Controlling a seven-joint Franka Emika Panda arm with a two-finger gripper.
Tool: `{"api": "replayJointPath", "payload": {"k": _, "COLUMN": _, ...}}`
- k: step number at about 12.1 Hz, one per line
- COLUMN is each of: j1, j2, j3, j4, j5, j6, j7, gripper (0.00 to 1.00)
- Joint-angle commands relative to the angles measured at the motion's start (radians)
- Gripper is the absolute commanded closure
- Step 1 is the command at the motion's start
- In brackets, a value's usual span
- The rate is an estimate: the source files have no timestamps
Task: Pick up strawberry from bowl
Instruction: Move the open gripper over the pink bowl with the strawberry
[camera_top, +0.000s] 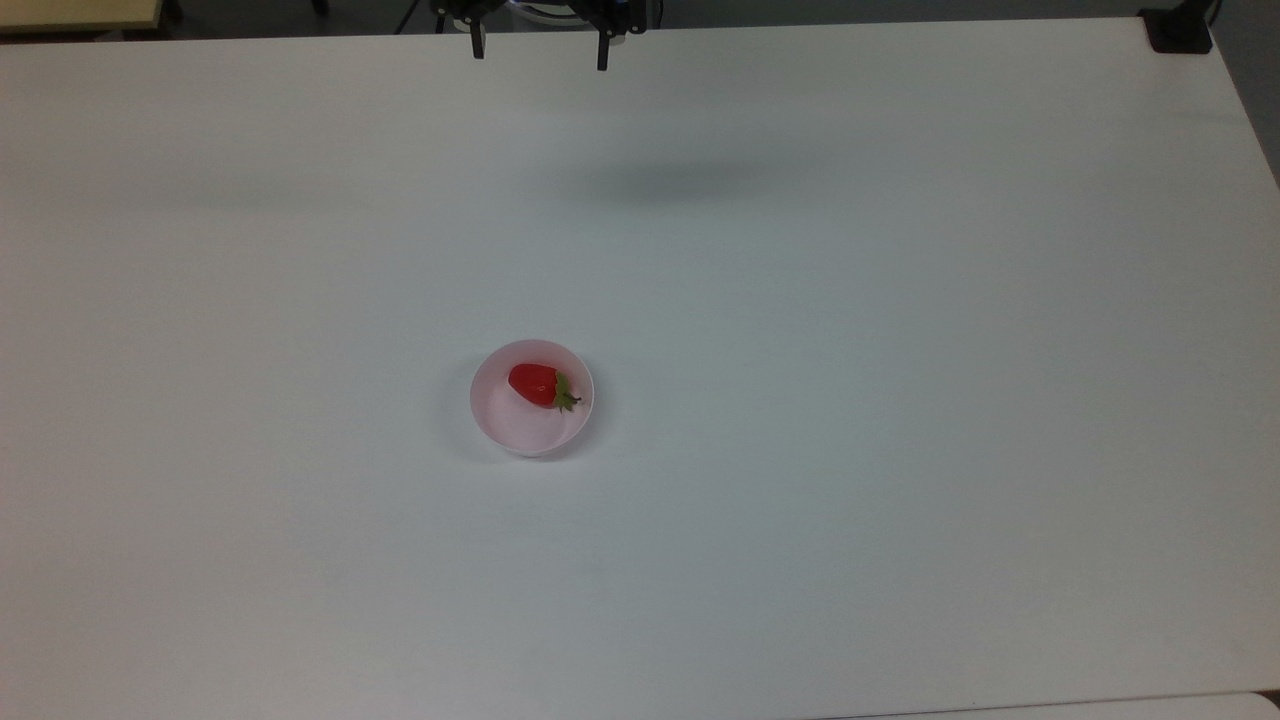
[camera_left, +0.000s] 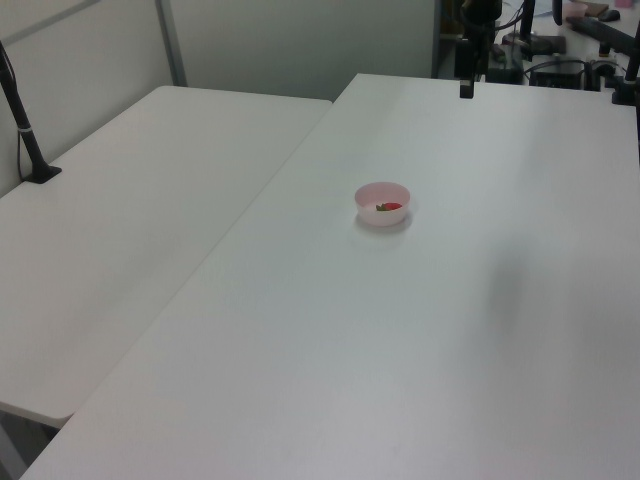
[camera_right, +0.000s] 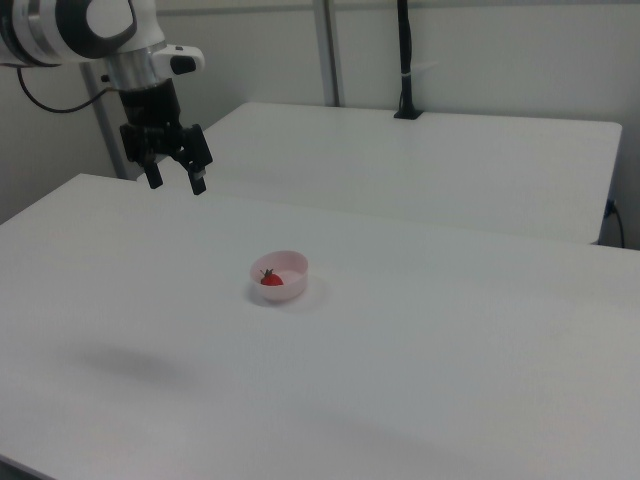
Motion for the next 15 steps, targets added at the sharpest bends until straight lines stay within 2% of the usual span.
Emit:
{"api": "replayJointPath", "payload": {"k": 1, "j1": -0.01, "j2": 0.005, "j3": -0.01, "j4": -0.021, "j5": 0.005, "j6": -0.001, "j7": -0.033, "gripper": 0.0}}
{"api": "replayJointPath", "payload": {"k": 6, "j1": -0.012, "j2": 0.015, "j3": -0.01, "j4": -0.019, "j5": 0.005, "j6": 0.001, "j7": -0.035, "gripper": 0.0}}
{"api": "replayJointPath", "payload": {"k": 9, "j1": -0.013, "j2": 0.099, "j3": -0.01, "j4": 0.033, "j5": 0.01, "j6": 0.013, "j7": -0.034, "gripper": 0.0}}
{"api": "replayJointPath", "payload": {"k": 11, "j1": -0.02, "j2": 0.154, "j3": -0.01, "j4": 0.054, "j5": 0.014, "j6": 0.091, "j7": -0.034, "gripper": 0.0}}
{"api": "replayJointPath", "payload": {"k": 12, "j1": -0.02, "j2": 0.174, "j3": -0.01, "j4": 0.056, "j5": 0.013, "j6": 0.145, "j7": -0.023, "gripper": 0.0}}
{"api": "replayJointPath", "payload": {"k": 15, "j1": -0.018, "j2": 0.277, "j3": -0.01, "j4": 0.112, "j5": 0.02, "j6": 0.167, "j7": 0.037, "gripper": 0.0}}
